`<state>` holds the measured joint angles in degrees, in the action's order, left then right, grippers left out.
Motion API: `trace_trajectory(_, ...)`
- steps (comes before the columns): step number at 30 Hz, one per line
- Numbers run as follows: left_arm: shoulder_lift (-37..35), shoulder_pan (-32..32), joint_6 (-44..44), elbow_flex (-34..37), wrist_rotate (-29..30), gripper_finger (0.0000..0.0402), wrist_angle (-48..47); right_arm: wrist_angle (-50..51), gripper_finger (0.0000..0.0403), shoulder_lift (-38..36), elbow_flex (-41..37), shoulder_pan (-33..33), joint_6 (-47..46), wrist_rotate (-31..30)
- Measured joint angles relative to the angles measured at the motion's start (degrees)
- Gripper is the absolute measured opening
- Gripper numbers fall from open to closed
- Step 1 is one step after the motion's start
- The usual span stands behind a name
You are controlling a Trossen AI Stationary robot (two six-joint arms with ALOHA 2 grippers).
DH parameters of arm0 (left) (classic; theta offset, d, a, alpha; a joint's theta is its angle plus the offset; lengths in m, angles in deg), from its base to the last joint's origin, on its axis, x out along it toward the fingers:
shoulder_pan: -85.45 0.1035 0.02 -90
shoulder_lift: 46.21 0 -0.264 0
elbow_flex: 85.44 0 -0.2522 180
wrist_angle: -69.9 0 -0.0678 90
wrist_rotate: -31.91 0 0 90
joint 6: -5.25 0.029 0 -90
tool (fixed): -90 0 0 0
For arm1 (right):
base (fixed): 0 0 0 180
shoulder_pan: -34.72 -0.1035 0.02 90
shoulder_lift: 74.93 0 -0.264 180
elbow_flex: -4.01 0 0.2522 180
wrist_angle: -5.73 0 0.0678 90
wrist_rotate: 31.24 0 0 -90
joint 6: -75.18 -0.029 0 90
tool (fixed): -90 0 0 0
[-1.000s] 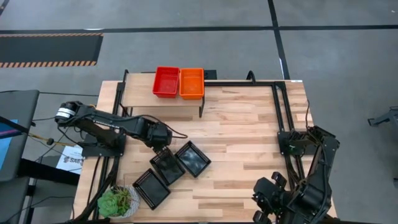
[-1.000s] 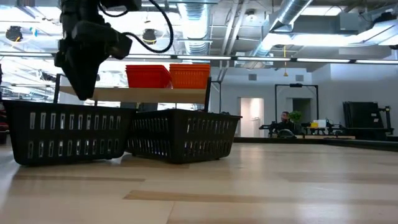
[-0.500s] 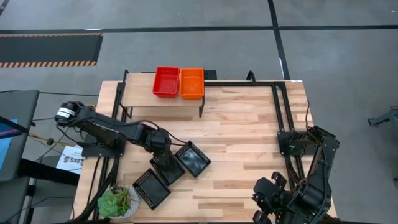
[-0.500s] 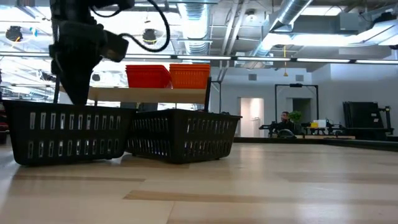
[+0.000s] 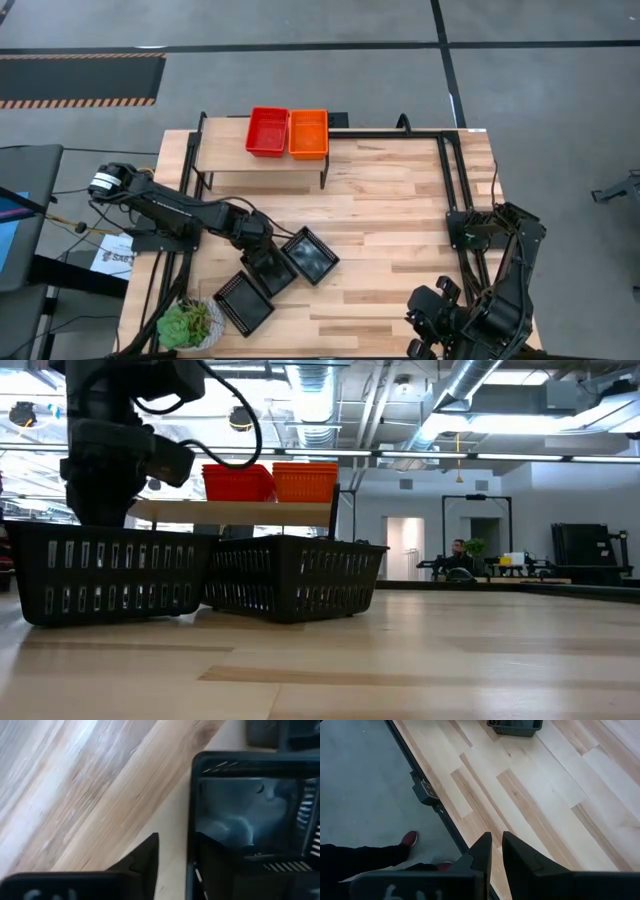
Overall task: Stack baskets on shelf by color
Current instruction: Put the middle black bin on the shelf
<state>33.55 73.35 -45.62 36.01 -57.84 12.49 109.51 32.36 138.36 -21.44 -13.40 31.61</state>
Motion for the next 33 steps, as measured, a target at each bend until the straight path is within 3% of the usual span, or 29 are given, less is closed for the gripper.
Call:
trace_trajectory(7, 0.0, 0.0, 0.62, 1.48, -0.04, 0.0008, 0.52, -0.01, 0.0069, 0.0, 0.0, 0.0, 0.31, 0.02)
trace_trajectory(20, 0.0, 0.75, 5.29, -4.27, -0.42, 0.0001, -0.53, 0.0, 0.0069, 0.0, 0.0, 0.04, 2.14, 0.0)
trace_trajectory(28, 0.0, 2.48, 8.04, -14.67, -1.1, 0.0, -12.47, 0.0, 0.0069, 0.0, 0.0, 0.04, 2.94, -0.05)
trace_trajectory(33, -0.07, 3.76, 2.6, -23.94, 1.72, 0.0, -21.26, 0.0, 0.0069, 0.0, 0.0, 0.04, 3.54, -0.07)
